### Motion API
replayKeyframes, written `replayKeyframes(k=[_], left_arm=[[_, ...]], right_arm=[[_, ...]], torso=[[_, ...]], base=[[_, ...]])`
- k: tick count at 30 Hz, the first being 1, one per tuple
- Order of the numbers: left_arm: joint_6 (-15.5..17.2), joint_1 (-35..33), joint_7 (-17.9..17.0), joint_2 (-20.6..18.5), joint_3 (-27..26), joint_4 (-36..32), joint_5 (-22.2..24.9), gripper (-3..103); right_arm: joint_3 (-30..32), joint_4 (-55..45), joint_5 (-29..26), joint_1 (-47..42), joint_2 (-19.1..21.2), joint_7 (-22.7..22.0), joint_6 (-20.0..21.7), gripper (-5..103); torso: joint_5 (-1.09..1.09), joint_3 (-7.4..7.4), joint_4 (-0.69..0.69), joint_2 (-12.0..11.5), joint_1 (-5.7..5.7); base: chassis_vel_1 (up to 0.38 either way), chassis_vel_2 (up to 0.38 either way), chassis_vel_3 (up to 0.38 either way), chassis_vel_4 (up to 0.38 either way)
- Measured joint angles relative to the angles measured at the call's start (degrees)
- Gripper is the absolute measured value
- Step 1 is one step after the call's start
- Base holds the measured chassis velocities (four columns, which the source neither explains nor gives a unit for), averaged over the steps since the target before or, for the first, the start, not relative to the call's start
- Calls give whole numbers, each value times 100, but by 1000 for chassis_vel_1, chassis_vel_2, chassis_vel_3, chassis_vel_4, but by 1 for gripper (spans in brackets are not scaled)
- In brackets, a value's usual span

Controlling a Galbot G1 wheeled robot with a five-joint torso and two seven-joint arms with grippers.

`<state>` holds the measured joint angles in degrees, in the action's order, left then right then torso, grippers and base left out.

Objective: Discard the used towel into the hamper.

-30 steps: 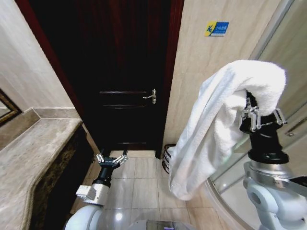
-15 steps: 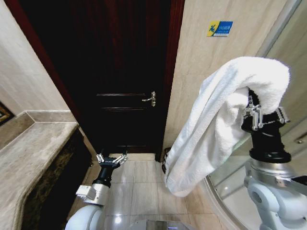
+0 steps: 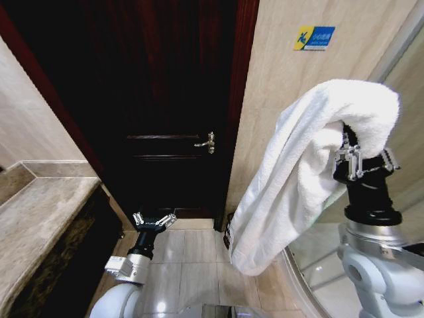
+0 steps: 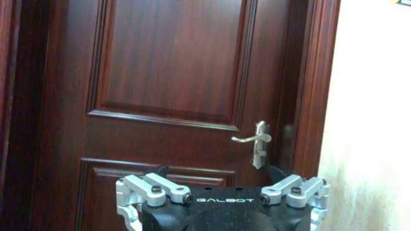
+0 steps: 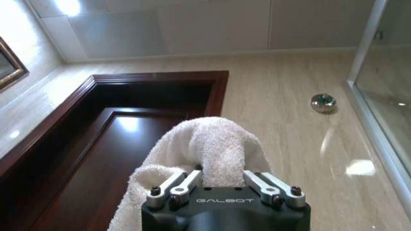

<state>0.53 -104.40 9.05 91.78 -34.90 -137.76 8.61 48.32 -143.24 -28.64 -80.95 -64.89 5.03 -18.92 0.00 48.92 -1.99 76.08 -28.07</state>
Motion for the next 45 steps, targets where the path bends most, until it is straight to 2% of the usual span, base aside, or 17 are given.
replayKeyframes(k=[10, 18, 27, 45], left_arm=[[0, 0, 0, 0, 0, 0, 0, 100], [0, 0, 0, 0, 0, 0, 0, 100], [0, 0, 0, 0, 0, 0, 0, 100], [0, 0, 0, 0, 0, 0, 0, 100]], right_arm=[[98, 24, -111, 149, 122, -88, 2, 16], [213, 364, -440, 628, 431, -260, 3, 16], [174, 830, -636, 1334, 762, -225, 3, 16], [54, 1698, -683, 1903, 874, 23, -143, 16]], torso=[[1, 0, 0, 0, 0], [1, 1, -2, 0, -2], [1, 0, -1, 0, 1], [1, 0, -1, 0, 0]], base=[[-109, 109, 99, -106], [-29, 36, 31, -44], [0, 0, 0, 0], [0, 0, 0, 0]])
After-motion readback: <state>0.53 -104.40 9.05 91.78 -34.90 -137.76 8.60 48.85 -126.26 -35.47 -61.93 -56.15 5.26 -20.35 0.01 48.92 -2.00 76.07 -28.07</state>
